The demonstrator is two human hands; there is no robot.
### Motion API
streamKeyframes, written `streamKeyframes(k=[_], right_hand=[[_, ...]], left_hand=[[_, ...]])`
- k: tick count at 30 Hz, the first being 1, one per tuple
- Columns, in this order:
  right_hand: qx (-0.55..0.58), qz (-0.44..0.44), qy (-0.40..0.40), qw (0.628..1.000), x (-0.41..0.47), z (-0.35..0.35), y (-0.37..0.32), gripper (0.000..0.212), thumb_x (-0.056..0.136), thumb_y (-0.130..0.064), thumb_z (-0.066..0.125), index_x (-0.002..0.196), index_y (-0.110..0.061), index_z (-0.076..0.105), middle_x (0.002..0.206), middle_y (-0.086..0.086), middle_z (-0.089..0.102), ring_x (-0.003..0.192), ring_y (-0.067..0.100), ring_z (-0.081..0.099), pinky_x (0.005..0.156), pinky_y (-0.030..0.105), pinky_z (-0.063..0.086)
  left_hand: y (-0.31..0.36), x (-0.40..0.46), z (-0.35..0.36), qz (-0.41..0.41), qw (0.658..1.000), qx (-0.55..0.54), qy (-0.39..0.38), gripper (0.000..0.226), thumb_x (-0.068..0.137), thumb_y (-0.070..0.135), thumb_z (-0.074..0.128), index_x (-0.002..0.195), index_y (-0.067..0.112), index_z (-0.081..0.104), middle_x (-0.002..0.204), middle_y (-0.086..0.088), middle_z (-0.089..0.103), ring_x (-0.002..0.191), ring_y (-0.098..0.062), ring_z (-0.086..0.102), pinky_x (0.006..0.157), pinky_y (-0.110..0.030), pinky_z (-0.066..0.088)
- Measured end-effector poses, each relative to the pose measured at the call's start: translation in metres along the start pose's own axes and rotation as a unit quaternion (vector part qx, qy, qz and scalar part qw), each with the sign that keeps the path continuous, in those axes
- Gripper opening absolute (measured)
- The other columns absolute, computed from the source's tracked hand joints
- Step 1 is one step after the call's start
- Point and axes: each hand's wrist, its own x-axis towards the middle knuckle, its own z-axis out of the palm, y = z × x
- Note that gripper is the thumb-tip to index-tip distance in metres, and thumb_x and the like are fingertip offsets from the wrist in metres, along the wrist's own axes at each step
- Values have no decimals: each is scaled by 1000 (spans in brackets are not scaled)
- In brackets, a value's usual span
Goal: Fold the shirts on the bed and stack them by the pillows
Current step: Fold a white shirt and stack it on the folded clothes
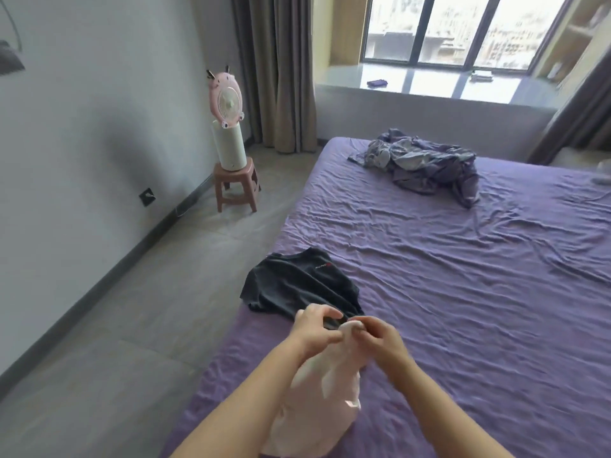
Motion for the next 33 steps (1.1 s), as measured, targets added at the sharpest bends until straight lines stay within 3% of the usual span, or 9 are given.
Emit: streamKeyframes(k=[3,6,8,14,19,22,27,29,33], right_hand=[[0,-52,-6,999,-7,-54,-36,19,88,0,57,88,-15,70,83,2,68,69,2,60,63,16,48],[-6,-108,45,993,-15,-110,-66,18,87,3,58,87,-11,69,83,5,66,69,7,56,60,9,43],[-16,-136,85,987,-22,-148,-80,17,88,-2,58,85,-16,68,81,1,66,72,8,55,62,8,41],[-42,-185,86,978,-54,-233,-108,14,84,-12,66,85,-26,67,74,-14,64,67,-4,57,57,5,41],[-92,-225,61,968,-81,-283,-125,20,80,-21,73,65,-21,59,57,-10,47,51,-2,42,47,11,35],[-58,-259,98,959,-95,-317,-138,8,82,-22,70,75,-18,69,63,-11,60,57,-3,51,53,11,42],[-39,-292,145,945,-110,-367,-156,11,84,-23,67,74,-27,70,67,-14,65,62,-2,55,58,11,45],[-25,-305,178,935,-114,-390,-159,14,85,-24,66,72,-28,71,64,-15,64,59,-4,55,55,9,43],[-173,-290,214,917,-121,-431,-148,7,84,-29,67,79,-25,69,70,-10,65,67,3,56,58,7,38]], left_hand=[[49,-4,1,58,995,-38,-77,54,78,18,73,128,17,53,122,-5,59,109,-14,54,88,-27,48],[98,-10,8,113,985,-88,-91,9,83,8,68,92,7,67,83,-7,61,79,-16,56,72,-31,46],[130,-16,13,150,978,-123,-81,13,87,8,64,75,11,65,70,0,57,67,-11,51,67,-26,43],[229,-34,35,208,960,-174,-68,11,90,17,61,81,16,67,69,1,57,60,-9,51,55,-21,41],[294,-45,63,279,949,-143,-41,6,90,19,62,86,19,67,70,5,58,61,-4,50,53,-13,41],[319,-52,79,295,943,-147,-50,12,85,28,68,93,21,62,75,3,59,63,-8,53,54,-18,43],[333,-50,120,283,953,-82,-73,14,81,7,71,77,16,61,72,4,59,68,-8,56,69,-25,47],[329,-46,136,243,965,-65,-70,8,82,7,69,84,11,63,80,-3,60,76,-14,56,75,-28,47],[330,-41,149,236,963,-112,-63,8,91,7,58,98,4,58,79,-6,63,75,-18,57,71,-29,46]])
